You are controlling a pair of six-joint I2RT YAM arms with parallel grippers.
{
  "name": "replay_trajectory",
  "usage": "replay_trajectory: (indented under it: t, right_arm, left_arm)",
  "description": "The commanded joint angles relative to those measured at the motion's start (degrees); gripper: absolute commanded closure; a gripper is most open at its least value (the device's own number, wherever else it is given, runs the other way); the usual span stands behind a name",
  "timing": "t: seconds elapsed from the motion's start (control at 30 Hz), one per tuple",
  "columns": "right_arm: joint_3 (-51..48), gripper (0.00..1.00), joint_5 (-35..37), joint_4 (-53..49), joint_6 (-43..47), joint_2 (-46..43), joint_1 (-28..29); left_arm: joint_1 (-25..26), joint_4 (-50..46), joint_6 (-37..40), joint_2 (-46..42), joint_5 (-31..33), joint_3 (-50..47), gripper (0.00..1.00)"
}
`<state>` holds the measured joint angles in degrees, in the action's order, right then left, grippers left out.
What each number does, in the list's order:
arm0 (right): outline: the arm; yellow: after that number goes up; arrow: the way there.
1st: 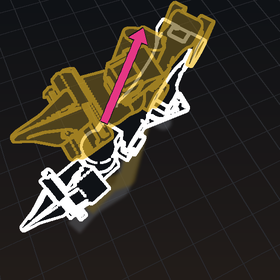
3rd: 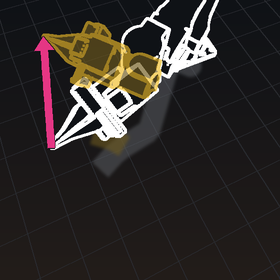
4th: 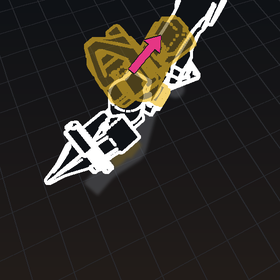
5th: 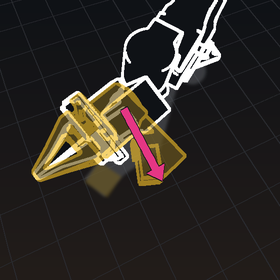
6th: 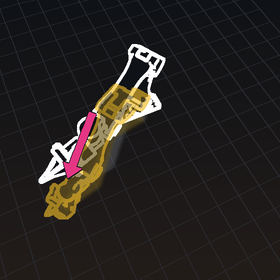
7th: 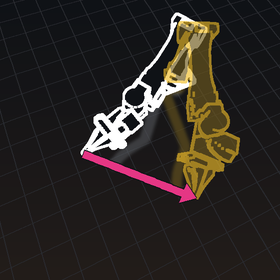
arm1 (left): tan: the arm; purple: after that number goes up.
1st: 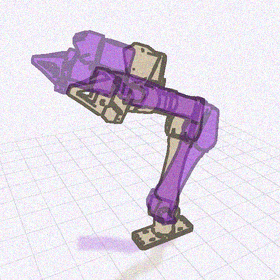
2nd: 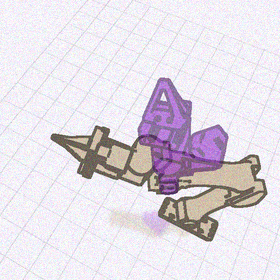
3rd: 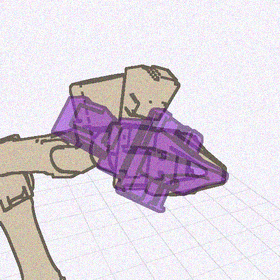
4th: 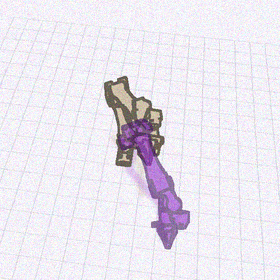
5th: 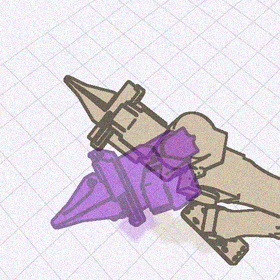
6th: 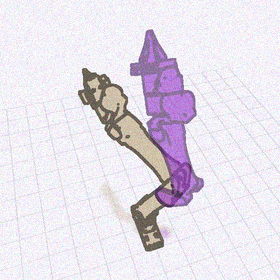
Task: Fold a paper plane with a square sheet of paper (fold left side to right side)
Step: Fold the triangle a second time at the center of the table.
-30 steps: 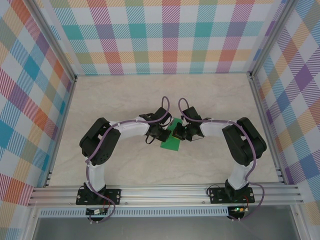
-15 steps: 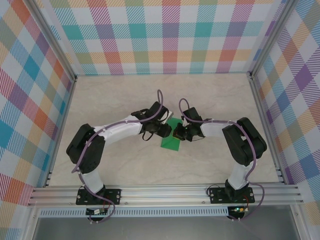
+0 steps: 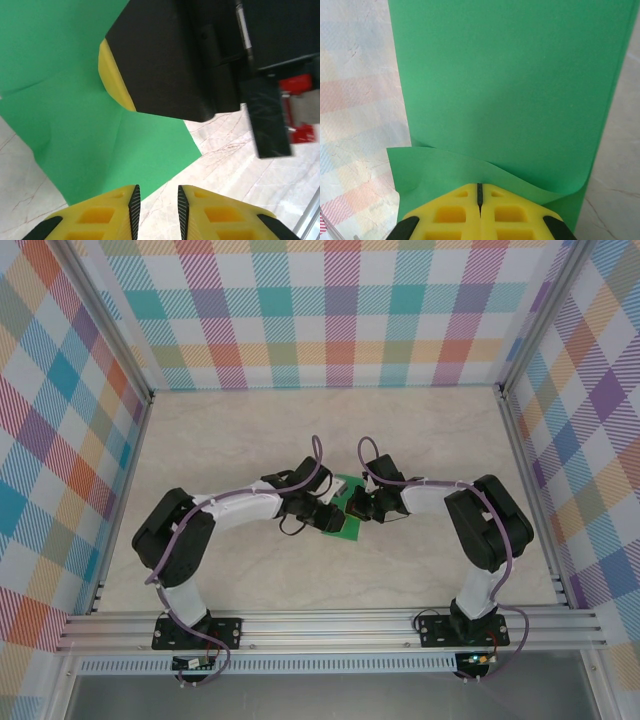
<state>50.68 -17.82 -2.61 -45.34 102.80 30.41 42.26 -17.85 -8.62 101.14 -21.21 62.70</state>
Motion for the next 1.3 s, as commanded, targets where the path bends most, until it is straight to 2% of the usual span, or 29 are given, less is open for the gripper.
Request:
replay_trajectory:
  t: [0.0, 0.53, 1.27]
  right_arm:
    - [-1.5, 1.0, 2.8, -4.9, 1.7, 2.0, 0.1]
    - [-0.9, 1.0, 2.9, -6.1, 2.4, 1.8, 0.1]
    - [-0.2, 1.0, 3.8, -8.5, 3.2, 2.1, 0.1]
  left_arm:
    - [-0.3, 1.1, -0.5, 0.9, -0.6, -0.8, 0.73]
    - [-0.6, 3.4, -0.9, 2.4, 3.8, -4.2, 0.77]
    - [-3.4, 8.1, -3.4, 2.1, 0.4, -9.5, 0.8]
